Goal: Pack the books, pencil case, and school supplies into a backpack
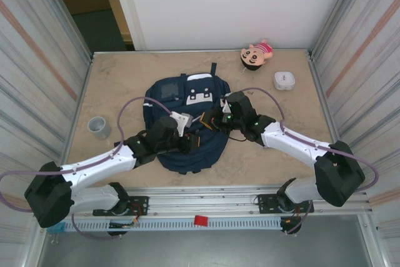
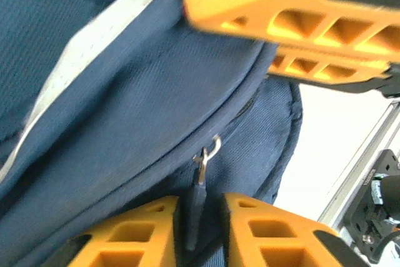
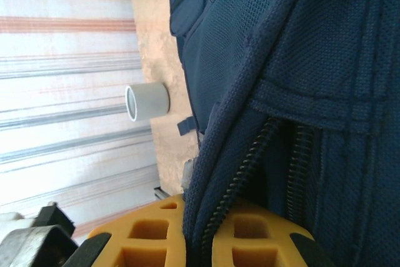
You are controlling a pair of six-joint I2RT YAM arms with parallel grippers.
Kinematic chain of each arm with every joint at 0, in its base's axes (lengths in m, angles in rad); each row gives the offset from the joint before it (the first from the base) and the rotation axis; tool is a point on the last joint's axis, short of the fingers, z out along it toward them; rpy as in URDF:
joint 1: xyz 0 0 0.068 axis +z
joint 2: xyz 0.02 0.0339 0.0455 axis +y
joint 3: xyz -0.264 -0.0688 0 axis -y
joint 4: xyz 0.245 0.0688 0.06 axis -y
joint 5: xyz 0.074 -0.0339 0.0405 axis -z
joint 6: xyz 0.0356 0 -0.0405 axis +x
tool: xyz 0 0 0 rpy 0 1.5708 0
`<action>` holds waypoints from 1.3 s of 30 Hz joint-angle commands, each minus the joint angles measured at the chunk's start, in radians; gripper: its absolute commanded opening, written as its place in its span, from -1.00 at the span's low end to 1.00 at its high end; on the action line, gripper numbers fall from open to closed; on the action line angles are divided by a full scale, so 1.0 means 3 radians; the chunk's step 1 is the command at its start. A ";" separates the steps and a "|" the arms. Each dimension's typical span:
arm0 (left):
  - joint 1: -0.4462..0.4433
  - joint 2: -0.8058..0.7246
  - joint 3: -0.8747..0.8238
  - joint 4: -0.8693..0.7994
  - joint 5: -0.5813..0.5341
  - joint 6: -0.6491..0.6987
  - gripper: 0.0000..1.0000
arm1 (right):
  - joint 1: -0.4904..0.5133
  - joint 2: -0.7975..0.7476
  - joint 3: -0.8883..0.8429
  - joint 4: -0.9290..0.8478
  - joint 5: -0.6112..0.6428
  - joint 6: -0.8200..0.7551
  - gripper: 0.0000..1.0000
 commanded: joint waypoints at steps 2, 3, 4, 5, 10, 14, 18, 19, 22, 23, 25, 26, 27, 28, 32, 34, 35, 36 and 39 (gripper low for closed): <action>-0.0007 -0.0056 0.0136 0.0202 -0.0306 0.0135 -0.83 | 0.0104 -0.0063 0.0124 0.0184 -0.0229 0.0002 -1.00; -0.0007 -0.0071 0.0136 0.0174 -0.0333 0.0150 -0.88 | 0.0106 -0.0079 0.0117 0.0182 -0.0232 0.0000 -1.00; -0.0005 -0.0081 0.0131 0.0151 -0.0342 0.0171 -0.93 | 0.0098 -0.0097 0.0102 0.0175 -0.0223 0.0000 -1.00; -0.0007 -0.0098 0.0131 0.0120 -0.0345 0.0191 -0.99 | 0.0092 -0.0109 0.0085 0.0170 -0.0209 -0.0002 -1.00; -0.0006 -0.0244 0.0067 -0.0227 -0.0515 0.0182 -1.00 | -0.0085 -0.0198 0.0061 0.0024 -0.0263 -0.0102 -1.00; -0.0007 -0.0527 -0.0110 -0.0506 -0.0679 0.0155 -1.00 | -0.0363 -0.0304 0.0066 -0.0177 -0.0380 -0.0219 -1.00; -0.0007 -0.0898 -0.0333 -0.0722 -0.0812 0.0143 -1.00 | -0.0649 -0.0318 0.0116 -0.0335 -0.0653 -0.0451 -1.00; -0.0006 -0.0982 -0.0380 -0.0733 -0.0825 0.0160 -1.00 | -0.0691 -0.0301 0.0134 -0.0368 -0.0701 -0.0466 -1.00; -0.0007 -0.1171 -0.0492 -0.0550 -0.0700 0.0279 -1.00 | -0.0671 -0.0287 0.0130 -0.0328 -0.0688 -0.0413 -0.82; -0.0007 -0.1199 -0.0514 -0.0453 -0.0637 0.0316 -1.00 | -0.0638 -0.0281 0.0121 -0.0287 -0.0666 -0.0369 -0.69; -0.0007 -0.1199 -0.0524 -0.0234 -0.0501 0.0399 -1.00 | -0.0505 -0.0267 0.0085 -0.0155 -0.0548 -0.0282 -0.36; -0.0007 -0.1172 -0.0514 -0.0156 -0.0448 0.0429 -1.00 | -0.0437 -0.0253 0.0067 -0.0085 -0.0481 -0.0104 -0.24; -0.0007 -0.1124 -0.0485 -0.0076 -0.0393 0.0457 -1.00 | -0.0335 -0.0233 0.0047 0.0007 -0.0400 -0.0015 -0.14; -0.0005 -0.1067 -0.0447 -0.0015 -0.0333 0.0484 -1.00 | -0.0237 -0.0202 0.0025 0.0100 -0.0316 0.0070 -0.09; -0.0007 -0.0859 -0.0311 0.0141 -0.0102 0.0585 -1.00 | 0.0077 -0.0037 0.0008 0.0362 0.0001 0.0321 -0.04; -0.0012 -0.0788 -0.0260 0.0184 -0.0021 0.0618 -1.00 | 0.0177 0.0052 0.0039 0.0393 0.0113 0.0356 -0.05; -0.0009 -0.0770 -0.0246 0.0181 -0.0016 0.0632 -1.00 | 0.0211 0.0099 0.0080 0.0355 0.0147 0.0346 -0.12; -0.0012 -0.0768 -0.0233 0.0162 -0.0029 0.0638 -1.00 | 0.0228 0.0136 0.0113 0.0318 0.0165 0.0323 -0.24; -0.0012 -0.0827 -0.0245 0.0111 -0.0093 0.0645 -1.00 | 0.0198 0.0161 0.0152 0.0126 0.0218 0.0231 -0.64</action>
